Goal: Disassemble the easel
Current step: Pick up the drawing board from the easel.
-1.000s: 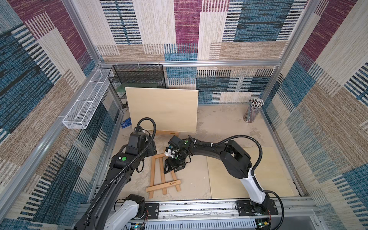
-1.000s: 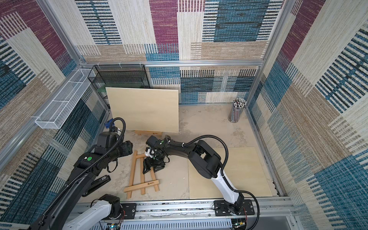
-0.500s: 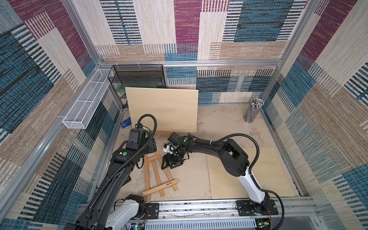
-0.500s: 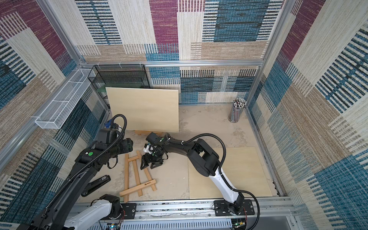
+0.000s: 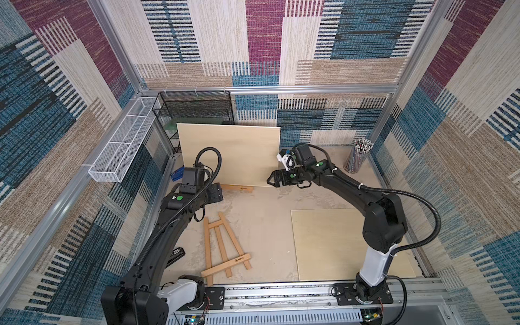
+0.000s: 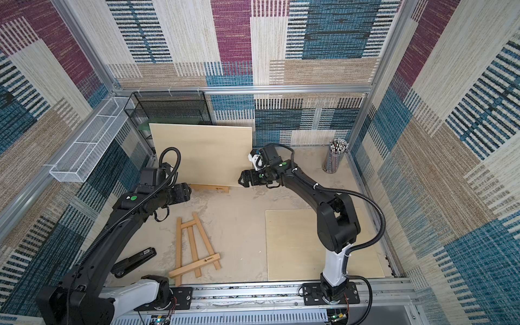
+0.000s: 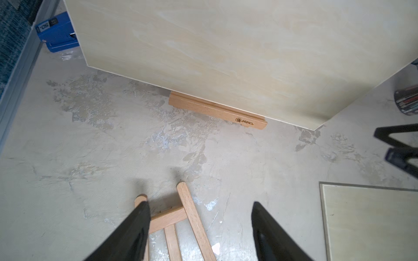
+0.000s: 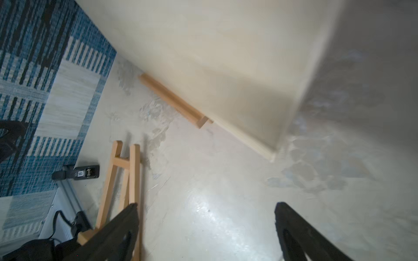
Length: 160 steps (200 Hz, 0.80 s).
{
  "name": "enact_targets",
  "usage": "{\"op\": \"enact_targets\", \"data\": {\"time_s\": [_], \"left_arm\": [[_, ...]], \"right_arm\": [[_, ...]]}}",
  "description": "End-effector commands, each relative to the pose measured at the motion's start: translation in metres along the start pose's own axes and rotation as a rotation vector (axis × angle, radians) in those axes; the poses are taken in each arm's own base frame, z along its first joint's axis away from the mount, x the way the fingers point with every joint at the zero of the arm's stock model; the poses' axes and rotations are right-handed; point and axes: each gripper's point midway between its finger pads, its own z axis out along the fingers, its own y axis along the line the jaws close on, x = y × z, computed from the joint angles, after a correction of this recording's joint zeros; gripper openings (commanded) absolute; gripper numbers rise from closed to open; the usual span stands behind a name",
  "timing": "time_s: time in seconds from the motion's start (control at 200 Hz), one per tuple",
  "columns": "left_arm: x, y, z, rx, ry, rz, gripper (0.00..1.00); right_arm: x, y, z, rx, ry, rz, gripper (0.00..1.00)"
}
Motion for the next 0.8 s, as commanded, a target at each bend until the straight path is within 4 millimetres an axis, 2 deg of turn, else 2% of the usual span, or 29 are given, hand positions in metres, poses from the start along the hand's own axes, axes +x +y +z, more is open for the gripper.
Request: {"op": "enact_targets", "data": {"time_s": [0.0,0.08,0.16,0.3,0.446,0.621,0.796], "left_arm": [[-0.016,-0.006,0.004,0.053,-0.015,0.005,0.73],[-0.021,-0.004,0.009,0.076,0.004,-0.004,0.72],[-0.028,0.001,0.014,0.086,0.017,-0.004,0.72],[-0.047,0.012,0.021,0.118,0.004,-0.015,0.74],[-0.072,0.026,0.027,0.158,-0.008,-0.043,0.74],[-0.094,0.030,0.034,0.207,-0.020,-0.015,0.74],[-0.111,0.050,0.038,0.238,-0.049,-0.032,0.74]], "right_arm": [[-0.042,-0.022,-0.025,0.025,-0.193,-0.087,0.95],[-0.056,-0.038,-0.035,-0.008,-0.261,-0.098,0.94],[-0.066,-0.045,-0.036,-0.061,-0.297,-0.133,0.90],[-0.075,-0.041,-0.023,-0.157,-0.313,-0.219,0.84],[-0.081,-0.033,-0.012,-0.271,-0.321,-0.263,0.83],[-0.089,-0.028,0.001,-0.361,-0.317,-0.291,0.80],[-0.093,-0.024,0.016,-0.438,-0.292,-0.298,0.68]]}}
